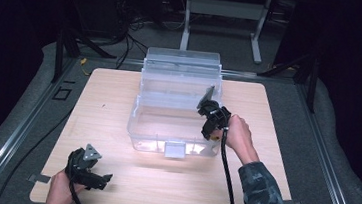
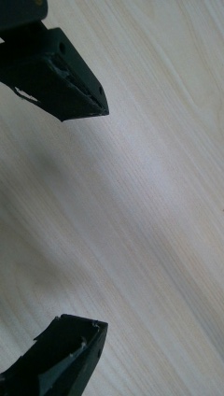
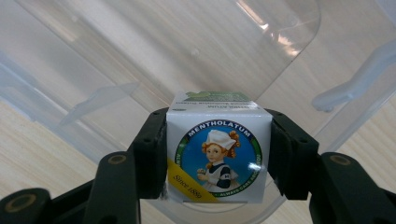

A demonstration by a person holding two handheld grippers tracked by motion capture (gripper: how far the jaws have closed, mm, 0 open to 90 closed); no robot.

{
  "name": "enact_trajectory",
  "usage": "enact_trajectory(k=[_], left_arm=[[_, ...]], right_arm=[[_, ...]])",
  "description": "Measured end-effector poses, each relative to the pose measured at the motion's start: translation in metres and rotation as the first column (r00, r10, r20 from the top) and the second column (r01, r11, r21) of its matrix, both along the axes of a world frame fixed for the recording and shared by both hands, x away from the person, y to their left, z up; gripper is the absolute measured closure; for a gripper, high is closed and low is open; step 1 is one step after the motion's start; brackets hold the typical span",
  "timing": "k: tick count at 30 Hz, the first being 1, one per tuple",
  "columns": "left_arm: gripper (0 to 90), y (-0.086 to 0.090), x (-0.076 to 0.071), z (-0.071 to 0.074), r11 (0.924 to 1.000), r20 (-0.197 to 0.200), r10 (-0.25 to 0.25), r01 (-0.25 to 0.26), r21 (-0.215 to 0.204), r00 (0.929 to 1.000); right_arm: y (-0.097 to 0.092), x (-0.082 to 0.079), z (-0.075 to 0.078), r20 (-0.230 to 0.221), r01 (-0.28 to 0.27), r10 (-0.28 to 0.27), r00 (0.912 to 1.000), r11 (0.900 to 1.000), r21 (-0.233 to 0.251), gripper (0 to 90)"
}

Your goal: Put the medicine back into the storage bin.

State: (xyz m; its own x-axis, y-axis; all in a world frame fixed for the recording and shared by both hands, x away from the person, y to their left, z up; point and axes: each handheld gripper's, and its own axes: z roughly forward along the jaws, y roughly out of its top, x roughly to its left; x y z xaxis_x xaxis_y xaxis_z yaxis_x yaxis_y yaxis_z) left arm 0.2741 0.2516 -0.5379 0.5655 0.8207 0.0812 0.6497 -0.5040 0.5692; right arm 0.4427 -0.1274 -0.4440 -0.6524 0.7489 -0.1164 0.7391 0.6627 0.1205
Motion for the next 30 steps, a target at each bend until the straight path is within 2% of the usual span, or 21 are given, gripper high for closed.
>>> enact_trajectory(k=[2,4,13,14,15,24,30], left_arm=[[0.0,0.0,0.0,0.0,1.0,0.0,0.002,-0.002,-0.001,1.0],[0.1,0.0,0.0,0.0,1.0,0.0,0.001,-0.001,-0.001,1.0],[0.1,0.0,0.0,0.0,1.0,-0.002,0.001,-0.001,0.001,1.0],[0.1,0.0,0.0,0.0,1.0,-0.003,0.001,-0.001,0.003,1.0],[0.0,0.0,0.0,0.0,1.0,-0.003,0.0,0.0,0.002,1.0],[0.1,0.0,0.0,0.0,1.0,-0.003,0.0,0.0,0.003,1.0],[0.1,0.0,0.0,-0.001,1.0,-0.005,0.0,0.0,0.005,1.0]], right_arm=[[-0.002,0.001,-0.003,-0.022,0.0,0.001,0.9998,0.999,0.045,45.6],[-0.002,0.001,-0.005,-0.015,0.003,-0.002,0.9999,0.9996,0.027,45.6],[0.001,0.002,-0.01,-0.011,0.001,0.0,0.9999,1.0,0.004,45.5],[0.001,0.002,-0.009,-0.025,-0.002,0.002,0.9997,1.0,-0.008,45.4],[0.002,0.002,-0.011,-0.012,0.0,0.0,0.9999,1.0,-0.001,45.4],[0.005,0.001,-0.016,-0.008,0.002,-0.003,1.0,0.9996,-0.028,45.1],[0.005,0.002,-0.018,-0.015,0.006,-0.007,0.9999,0.9996,-0.029,45.0]])
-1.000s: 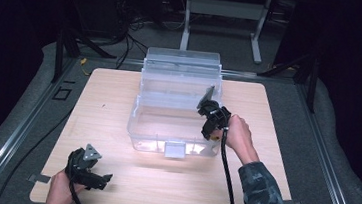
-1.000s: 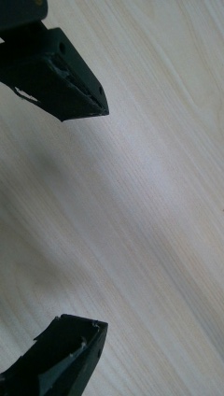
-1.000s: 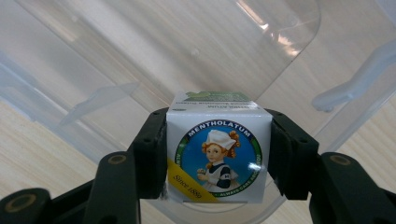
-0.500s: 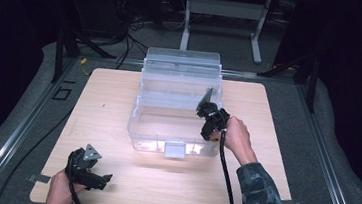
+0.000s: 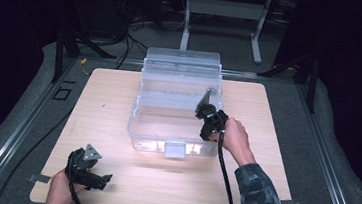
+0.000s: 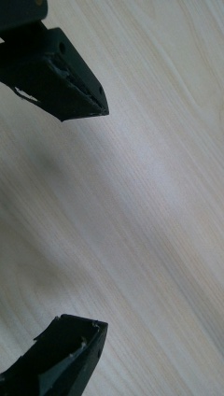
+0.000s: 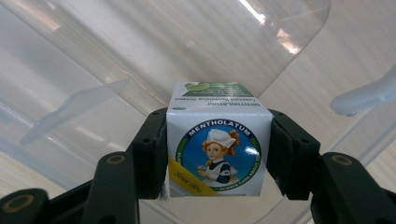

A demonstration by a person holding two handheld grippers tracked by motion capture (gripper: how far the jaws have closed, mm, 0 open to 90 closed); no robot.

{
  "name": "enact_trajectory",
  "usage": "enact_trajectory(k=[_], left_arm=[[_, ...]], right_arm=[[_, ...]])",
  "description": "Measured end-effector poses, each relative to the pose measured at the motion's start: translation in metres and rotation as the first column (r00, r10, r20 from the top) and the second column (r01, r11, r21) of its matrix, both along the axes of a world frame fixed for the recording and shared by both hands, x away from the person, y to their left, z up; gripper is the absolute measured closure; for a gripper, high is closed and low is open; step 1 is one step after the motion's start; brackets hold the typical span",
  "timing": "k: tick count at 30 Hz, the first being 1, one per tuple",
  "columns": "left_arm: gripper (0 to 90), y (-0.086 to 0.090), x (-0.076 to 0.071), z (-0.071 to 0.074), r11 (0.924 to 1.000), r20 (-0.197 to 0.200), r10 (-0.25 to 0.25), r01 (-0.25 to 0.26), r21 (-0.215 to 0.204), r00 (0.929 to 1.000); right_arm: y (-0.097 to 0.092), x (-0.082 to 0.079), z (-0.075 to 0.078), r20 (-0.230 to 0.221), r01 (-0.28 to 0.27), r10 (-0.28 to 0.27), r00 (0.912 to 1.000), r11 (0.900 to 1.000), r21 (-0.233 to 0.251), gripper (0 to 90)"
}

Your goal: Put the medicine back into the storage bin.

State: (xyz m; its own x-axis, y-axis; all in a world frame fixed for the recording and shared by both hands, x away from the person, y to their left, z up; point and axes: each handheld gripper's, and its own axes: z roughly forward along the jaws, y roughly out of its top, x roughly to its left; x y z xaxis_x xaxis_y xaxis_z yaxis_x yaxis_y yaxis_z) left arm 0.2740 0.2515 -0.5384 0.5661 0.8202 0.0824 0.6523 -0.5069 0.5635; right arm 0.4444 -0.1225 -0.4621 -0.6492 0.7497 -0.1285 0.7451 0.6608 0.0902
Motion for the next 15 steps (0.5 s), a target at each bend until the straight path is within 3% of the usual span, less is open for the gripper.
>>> enact_trajectory(k=[15], left_arm=[[0.0,-0.0006,0.0,-0.0007,1.0,-0.003,-0.002,0.002,0.003,1.0]], right_arm=[[0.0001,0.0009,-0.0049,-0.025,0.005,-0.005,0.9997,0.9999,-0.015,44.8]])
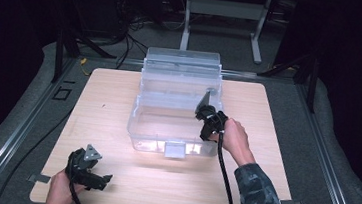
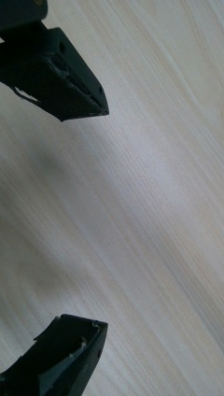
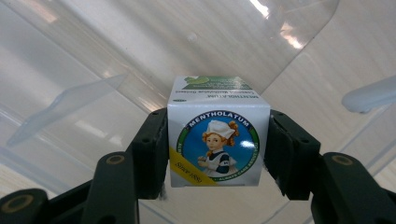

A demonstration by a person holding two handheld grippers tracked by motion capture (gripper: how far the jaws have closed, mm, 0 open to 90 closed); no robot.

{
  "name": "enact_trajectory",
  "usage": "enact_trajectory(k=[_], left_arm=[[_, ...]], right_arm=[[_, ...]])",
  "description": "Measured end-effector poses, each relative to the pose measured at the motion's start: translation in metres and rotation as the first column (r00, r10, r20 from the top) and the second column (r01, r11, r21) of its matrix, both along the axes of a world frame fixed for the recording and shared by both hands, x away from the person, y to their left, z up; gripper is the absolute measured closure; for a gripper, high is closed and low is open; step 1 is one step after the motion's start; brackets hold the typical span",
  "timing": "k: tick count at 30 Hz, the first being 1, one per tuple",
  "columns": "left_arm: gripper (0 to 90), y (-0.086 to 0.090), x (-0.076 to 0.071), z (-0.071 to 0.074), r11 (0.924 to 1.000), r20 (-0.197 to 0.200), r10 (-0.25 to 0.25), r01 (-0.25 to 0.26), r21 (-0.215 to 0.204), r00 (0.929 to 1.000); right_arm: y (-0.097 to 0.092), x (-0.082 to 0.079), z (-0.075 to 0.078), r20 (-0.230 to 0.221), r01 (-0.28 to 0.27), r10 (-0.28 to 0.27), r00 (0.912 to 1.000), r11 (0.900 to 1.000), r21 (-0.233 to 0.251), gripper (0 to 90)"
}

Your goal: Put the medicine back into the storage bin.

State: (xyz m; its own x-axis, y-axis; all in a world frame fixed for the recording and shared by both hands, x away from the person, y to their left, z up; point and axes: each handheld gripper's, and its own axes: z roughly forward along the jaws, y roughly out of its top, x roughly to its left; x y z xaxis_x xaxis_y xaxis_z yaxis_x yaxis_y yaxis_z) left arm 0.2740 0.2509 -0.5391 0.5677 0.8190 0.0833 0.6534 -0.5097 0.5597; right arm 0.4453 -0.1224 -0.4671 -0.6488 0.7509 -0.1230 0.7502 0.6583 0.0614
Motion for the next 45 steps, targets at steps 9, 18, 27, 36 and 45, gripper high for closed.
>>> enact_trajectory(k=[9,18,27,36,45], left_arm=[[0.0,0.0,0.0,0.0,1.0,-0.001,0.0,0.0,-0.001,1.0],[0.0,0.001,0.0,0.001,1.0,0.005,0.008,-0.008,-0.006,1.0],[0.0,0.002,0.0,0.002,0.9996,0.015,0.015,-0.015,-0.024,0.9998],[0.0,0.006,0.001,0.006,0.9988,0.022,0.021,-0.02,-0.046,0.9995],[0.0,0.003,0.008,0.015,0.9978,0.027,0.006,-0.005,-0.067,0.9996]], right_arm=[[-0.002,0.0,0.0,-0.013,0.003,-0.003,0.9999,1.0,0.008,45.1],[-0.01,-0.009,0.018,0.074,-0.005,-0.001,0.9972,0.9972,0.075,38.2],[-0.037,-0.028,0.043,0.194,-0.049,-0.012,0.981,0.9497,0.309,29.0],[-0.051,-0.05,0.034,0.246,-0.118,0.016,0.9692,0.9072,0.404,22.5],[-0.062,-0.07,0.017,0.307,-0.165,0.011,0.9515,0.8614,0.48,22.7]])
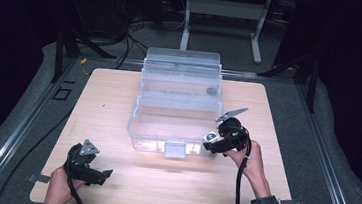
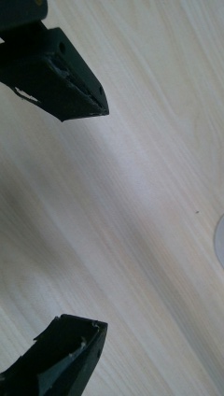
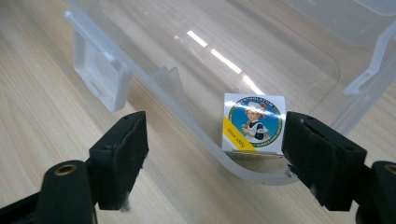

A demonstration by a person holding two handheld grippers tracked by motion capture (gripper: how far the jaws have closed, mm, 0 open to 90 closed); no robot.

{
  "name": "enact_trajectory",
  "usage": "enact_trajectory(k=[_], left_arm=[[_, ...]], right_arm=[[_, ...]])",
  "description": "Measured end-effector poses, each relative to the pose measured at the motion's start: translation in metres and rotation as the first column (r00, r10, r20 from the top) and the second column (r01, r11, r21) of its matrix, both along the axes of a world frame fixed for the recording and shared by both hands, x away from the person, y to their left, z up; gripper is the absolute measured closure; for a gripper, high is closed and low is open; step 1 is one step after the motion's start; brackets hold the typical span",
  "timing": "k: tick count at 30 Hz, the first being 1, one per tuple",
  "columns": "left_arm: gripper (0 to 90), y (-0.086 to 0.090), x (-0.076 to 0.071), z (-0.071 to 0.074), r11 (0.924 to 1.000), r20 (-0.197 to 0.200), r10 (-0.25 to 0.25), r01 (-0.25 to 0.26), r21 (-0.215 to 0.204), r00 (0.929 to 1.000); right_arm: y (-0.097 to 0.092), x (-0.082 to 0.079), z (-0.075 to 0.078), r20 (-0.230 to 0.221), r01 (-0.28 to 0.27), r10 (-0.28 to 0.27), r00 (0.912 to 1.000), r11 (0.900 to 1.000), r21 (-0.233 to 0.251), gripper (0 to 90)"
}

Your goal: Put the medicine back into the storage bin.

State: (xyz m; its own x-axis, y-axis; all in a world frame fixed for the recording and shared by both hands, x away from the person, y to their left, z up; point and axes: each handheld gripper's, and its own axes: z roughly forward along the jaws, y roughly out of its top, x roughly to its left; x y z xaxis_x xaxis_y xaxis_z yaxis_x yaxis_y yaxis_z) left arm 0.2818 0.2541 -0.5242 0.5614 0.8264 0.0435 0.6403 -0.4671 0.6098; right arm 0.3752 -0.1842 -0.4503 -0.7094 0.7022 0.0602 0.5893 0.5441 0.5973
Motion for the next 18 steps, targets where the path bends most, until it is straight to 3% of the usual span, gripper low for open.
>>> enact_trajectory(k=[5,9,18], left_arm=[[0.1,-0.003,0.001,0.01,0.9998,0.017,-0.01,0.01,-0.018,0.9998],[0.2,-0.006,0.001,0.019,0.9995,0.033,-0.015,0.016,-0.029,0.9993],[0.0,-0.019,0.02,0.055,0.9967,0.093,-0.041,0.047,-0.067,0.9948]], right_arm=[[-0.004,-0.005,-0.005,0.026,-0.008,0.007,0.9996,0.9995,0.029,23.8],[-0.007,-0.006,-0.008,0.014,-0.021,0.02,0.9997,0.9974,0.069,24.0],[-0.006,-0.007,-0.005,0.027,-0.043,0.041,0.9988,0.997,0.064,24.5]])
